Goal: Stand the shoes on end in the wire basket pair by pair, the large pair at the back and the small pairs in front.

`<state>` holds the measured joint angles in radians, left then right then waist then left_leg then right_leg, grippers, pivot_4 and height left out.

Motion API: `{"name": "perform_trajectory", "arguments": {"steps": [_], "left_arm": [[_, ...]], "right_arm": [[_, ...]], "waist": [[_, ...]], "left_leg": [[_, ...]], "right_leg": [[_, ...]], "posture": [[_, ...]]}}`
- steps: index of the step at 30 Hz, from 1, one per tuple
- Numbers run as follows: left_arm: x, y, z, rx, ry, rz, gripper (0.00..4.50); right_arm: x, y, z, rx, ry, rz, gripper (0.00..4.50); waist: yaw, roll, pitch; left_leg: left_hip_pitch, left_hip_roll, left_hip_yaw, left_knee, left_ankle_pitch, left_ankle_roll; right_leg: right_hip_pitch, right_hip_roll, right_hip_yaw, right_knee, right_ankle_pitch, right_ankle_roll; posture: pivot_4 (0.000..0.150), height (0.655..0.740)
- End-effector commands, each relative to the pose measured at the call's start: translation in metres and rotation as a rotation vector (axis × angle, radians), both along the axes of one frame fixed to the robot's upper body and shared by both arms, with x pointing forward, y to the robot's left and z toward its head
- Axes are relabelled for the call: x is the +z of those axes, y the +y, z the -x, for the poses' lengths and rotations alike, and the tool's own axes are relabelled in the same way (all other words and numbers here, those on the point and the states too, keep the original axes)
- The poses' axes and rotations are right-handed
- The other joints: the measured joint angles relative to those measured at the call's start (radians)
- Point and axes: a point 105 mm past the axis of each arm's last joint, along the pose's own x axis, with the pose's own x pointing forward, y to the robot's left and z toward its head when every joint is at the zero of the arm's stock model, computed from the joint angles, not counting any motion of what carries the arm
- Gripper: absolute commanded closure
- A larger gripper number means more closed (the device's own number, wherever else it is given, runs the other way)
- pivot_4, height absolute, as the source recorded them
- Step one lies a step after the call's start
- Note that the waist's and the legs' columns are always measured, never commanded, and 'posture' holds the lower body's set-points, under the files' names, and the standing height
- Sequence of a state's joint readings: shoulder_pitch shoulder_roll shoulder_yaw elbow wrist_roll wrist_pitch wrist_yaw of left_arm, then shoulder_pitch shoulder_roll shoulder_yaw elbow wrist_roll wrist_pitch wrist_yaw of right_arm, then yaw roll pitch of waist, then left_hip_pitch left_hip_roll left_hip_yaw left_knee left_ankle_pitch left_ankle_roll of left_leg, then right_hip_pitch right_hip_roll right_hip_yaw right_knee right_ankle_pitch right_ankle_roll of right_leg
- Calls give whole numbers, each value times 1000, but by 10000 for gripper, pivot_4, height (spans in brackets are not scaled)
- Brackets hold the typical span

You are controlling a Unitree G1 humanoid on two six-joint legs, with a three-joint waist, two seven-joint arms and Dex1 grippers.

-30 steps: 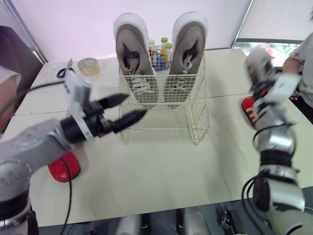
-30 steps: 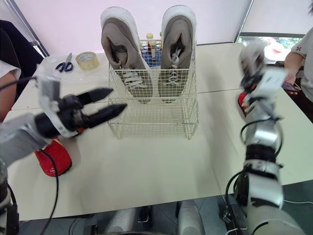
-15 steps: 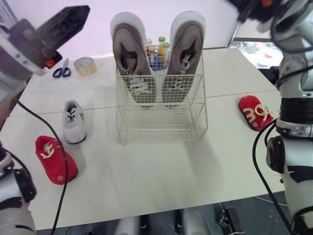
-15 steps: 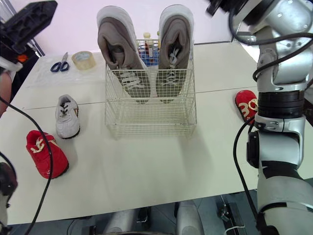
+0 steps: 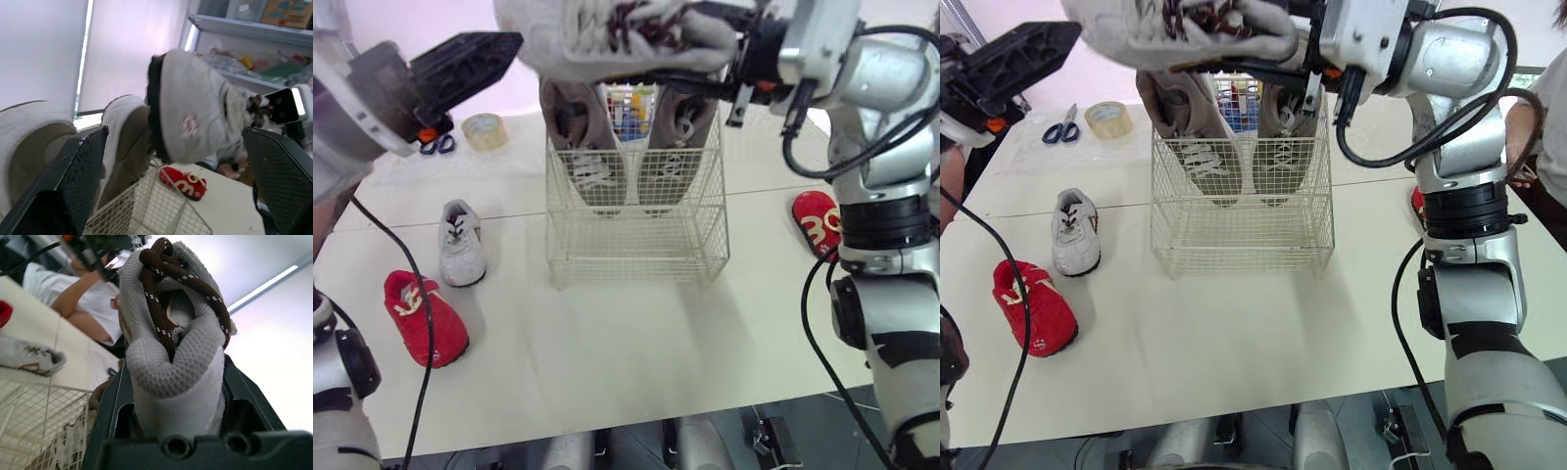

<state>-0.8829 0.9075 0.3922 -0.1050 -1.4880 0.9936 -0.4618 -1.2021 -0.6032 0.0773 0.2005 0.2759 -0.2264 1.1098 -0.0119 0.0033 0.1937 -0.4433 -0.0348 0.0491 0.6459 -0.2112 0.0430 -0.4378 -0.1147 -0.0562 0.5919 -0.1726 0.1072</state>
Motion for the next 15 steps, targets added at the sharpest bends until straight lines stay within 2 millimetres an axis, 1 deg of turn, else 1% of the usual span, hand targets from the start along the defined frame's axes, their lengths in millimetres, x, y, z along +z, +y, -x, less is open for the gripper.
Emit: {"name": "perform_trajectory", "arguments": {"steps": [1, 2, 4, 5, 7, 8, 12, 13, 14, 15], "left_arm": [[6, -10, 7, -71, -42, -29, 0], [2, -12, 2, -72, -25, -38, 0], [-4, -16, -1, -93, -10, -59, 0], [-5, -17, -2, -101, -5, -62, 2599], [-5, -17, -3, -106, -3, -50, 9275], [-5, -16, -4, -110, -4, -40, 13842], [-4, -15, -4, -124, -1, -20, 35059], [-4, -14, -5, -125, 0, -19, 39222], [-5, -14, -5, -125, 1, -19, 42018], [-5, -15, -5, -126, 4, -14, 42078]], "right_arm": [[1, 6, 11, 18, -91, 29, 31499], [-1, 7, 13, 25, -89, 33, 31499], [-3, 8, 15, 33, -83, 37, 31499], [-4, 8, 15, 35, -81, 36, 31618], [-5, 8, 17, 35, -78, 37, 31681], [-6, 8, 17, 35, -76, 35, 31681], [-7, 9, 18, 31, -65, 31, 31681], [-8, 9, 18, 30, -62, 32, 31681], [-9, 9, 17, 29, -59, 33, 31681], [-10, 8, 16, 24, -50, 31, 31681]], "waist": [[0, 0, 0], [0, -1, 0], [-2, -1, 0], [-2, -1, 0], [-2, -1, 1], [-2, -1, 1], [-2, -1, 1], [-1, -1, 1], [-1, -2, 1], [-1, -2, 1]], "left_leg": [[0, 0, 0, 0, 0, 0], [0, 0, 0, 0, 0, 0], [0, 0, 0, 0, 0, 0], [0, 0, 0, 0, 0, 0], [0, 0, 0, 0, 2, 0], [0, 0, 0, 0, 2, 0], [0, 0, 0, 0, 1, 1], [0, 0, 0, 0, 1, 1], [0, 0, 0, 0, 1, 1], [0, 0, 0, 0, 1, 1]], "right_leg": [[0, 0, 0, 0, 0, 0], [0, 0, 0, 0, 0, 0], [0, 0, 0, 1, 0, 0], [0, 0, 0, 1, 0, 0], [-1, 0, 0, 2, 0, 0], [-1, 0, 0, 2, 0, 0], [-1, 0, 0, 2, 0, 0], [-1, 0, 0, 2, 0, 0], [-1, 0, 0, 2, 0, 0], [-1, -1, 0, 2, 0, 0]], "posture": [[1500, 7400], [1500, 7400], [1500, 7400], [1500, 7400], [1500, 7400], [1500, 7400], [1500, 7400], [1500, 7400], [1500, 7400], [1500, 7400]]}}
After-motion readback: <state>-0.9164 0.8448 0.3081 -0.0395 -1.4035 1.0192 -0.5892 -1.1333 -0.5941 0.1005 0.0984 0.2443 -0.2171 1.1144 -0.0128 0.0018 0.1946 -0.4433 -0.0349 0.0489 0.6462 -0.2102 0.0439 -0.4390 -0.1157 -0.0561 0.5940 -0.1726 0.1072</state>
